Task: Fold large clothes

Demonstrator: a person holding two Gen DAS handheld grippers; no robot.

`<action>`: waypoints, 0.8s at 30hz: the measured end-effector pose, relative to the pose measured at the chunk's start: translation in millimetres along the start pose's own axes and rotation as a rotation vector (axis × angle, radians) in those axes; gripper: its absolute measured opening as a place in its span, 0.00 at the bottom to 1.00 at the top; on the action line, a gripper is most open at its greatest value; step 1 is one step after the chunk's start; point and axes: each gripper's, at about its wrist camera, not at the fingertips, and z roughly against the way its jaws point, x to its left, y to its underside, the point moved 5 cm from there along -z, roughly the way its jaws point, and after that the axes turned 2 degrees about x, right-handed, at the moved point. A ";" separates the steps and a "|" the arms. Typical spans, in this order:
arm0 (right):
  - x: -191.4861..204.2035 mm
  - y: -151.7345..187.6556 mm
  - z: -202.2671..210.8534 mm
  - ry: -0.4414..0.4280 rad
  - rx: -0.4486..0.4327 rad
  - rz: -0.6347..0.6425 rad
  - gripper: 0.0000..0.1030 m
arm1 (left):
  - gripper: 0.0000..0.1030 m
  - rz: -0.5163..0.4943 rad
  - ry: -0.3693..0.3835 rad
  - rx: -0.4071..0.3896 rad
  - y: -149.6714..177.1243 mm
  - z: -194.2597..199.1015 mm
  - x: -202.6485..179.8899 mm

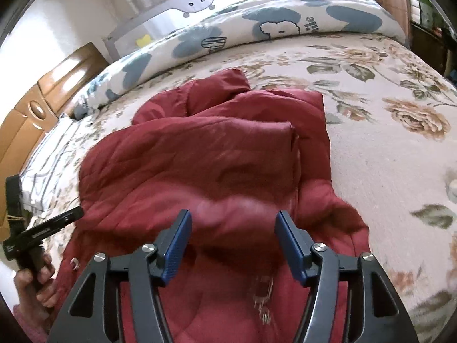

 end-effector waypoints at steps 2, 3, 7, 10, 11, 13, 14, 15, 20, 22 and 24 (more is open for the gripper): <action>2.0 8.0 11.8 -0.020 0.006 -0.001 0.64 | 0.74 0.015 0.005 0.007 10.2 10.8 5.2; 2.5 12.0 18.0 -0.031 0.007 -0.004 0.66 | 0.74 0.028 0.005 0.010 16.7 17.3 8.7; 1.9 27.6 39.3 -0.056 0.002 -0.016 0.69 | 0.74 0.078 0.018 0.009 40.2 38.6 21.6; 1.0 40.7 49.0 -0.079 0.018 -0.033 0.69 | 0.74 0.087 0.004 0.018 59.9 52.1 26.1; 0.8 43.6 50.9 -0.084 0.026 -0.033 0.69 | 0.74 0.088 -0.001 0.021 66.0 55.9 27.4; 1.4 49.8 54.2 -0.090 0.038 -0.022 0.69 | 0.74 0.088 -0.004 0.026 75.4 62.9 27.8; 2.1 54.0 56.6 -0.091 0.044 -0.014 0.69 | 0.74 0.089 -0.003 0.027 79.7 66.8 28.1; 2.4 57.8 58.8 -0.091 0.049 -0.006 0.69 | 0.74 0.091 0.006 0.029 83.3 70.7 28.1; -2.9 81.3 73.8 -0.089 0.064 0.004 0.69 | 0.74 0.091 0.015 0.034 100.7 86.5 33.2; -6.7 89.9 80.0 -0.084 0.065 0.001 0.70 | 0.75 0.087 0.007 0.033 108.9 92.6 36.1; -12.5 97.8 86.4 -0.080 0.064 -0.008 0.70 | 0.75 0.085 0.009 0.034 116.4 97.3 37.9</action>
